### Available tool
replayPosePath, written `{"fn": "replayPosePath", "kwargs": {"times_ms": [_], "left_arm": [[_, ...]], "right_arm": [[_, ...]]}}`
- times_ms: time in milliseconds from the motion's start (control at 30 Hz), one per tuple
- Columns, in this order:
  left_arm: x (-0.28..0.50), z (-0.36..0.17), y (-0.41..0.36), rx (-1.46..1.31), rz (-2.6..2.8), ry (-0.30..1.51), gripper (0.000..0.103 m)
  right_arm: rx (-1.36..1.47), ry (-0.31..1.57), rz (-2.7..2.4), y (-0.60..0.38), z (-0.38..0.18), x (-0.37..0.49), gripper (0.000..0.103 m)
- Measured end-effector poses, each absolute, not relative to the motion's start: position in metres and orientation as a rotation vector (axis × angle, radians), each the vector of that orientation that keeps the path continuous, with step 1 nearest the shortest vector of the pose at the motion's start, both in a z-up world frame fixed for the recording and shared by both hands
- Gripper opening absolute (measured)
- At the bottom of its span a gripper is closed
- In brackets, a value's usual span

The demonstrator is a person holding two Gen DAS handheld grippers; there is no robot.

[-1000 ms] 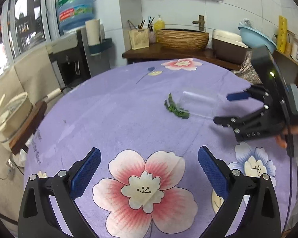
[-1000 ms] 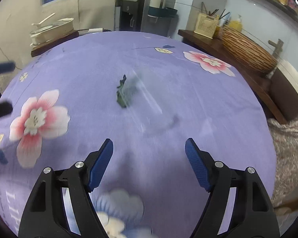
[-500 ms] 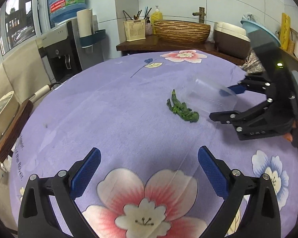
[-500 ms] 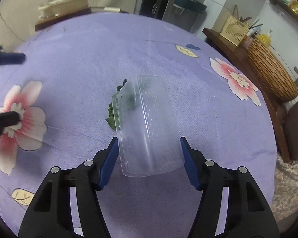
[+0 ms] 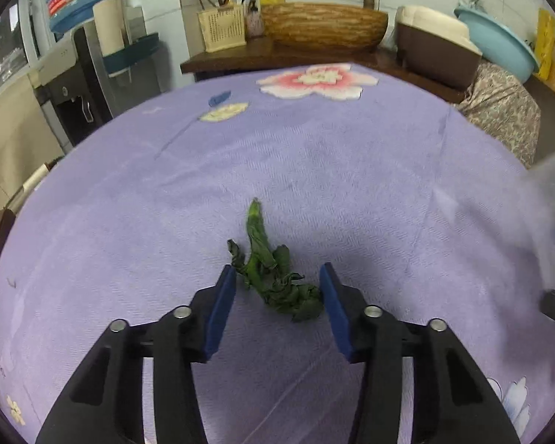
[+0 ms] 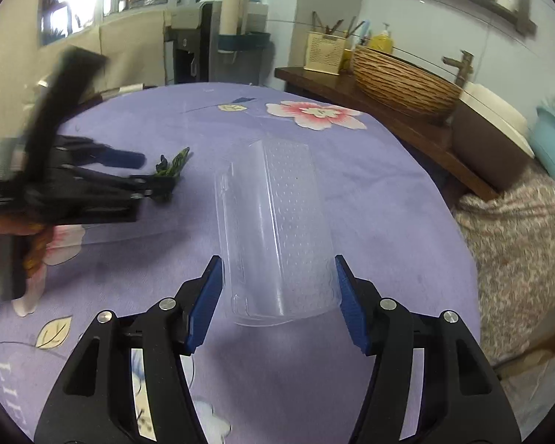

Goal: Collect trash
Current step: 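Grasp the green vegetable scrap with the left tool while the right tool grasps the clear cup, then carry the vegetable scrap and clear cup over the black bin with both tools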

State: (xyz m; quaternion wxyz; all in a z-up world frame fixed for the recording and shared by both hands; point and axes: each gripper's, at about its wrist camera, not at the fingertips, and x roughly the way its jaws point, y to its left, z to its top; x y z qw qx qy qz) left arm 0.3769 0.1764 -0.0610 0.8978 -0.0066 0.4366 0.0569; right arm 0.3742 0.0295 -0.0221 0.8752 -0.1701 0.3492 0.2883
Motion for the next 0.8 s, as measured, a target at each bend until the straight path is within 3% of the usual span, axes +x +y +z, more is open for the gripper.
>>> {"fn": "replayPosePath", "kwargs": {"times_ms": [67,167,200,467,800], "left_arm": [[0.375,-0.062,0.173,0.008,0.128,0.884,0.039],[0.371,-0.061,0.168,0.022,0.121,0.88,0.017],[0.37,-0.061,0.167,0.025,0.123,0.882,0.015],[0.349,-0.044,0.152,-0.032,0.064,0.828,0.011],[0.278,0.003,0.041,0.061,-0.154,0.667,0.011]], "right_arm": [[-0.305,0.728,0.595,0.013,-0.019,0.364,0.06],[-0.292,0.71,0.588,0.0,-0.016,0.352,0.06],[-0.289,0.701,0.586,-0.004,-0.015,0.347,0.06],[-0.224,0.656,0.563,-0.038,-0.017,0.326,0.06],[-0.106,0.629,0.464,-0.102,-0.024,0.299,0.06]]}}
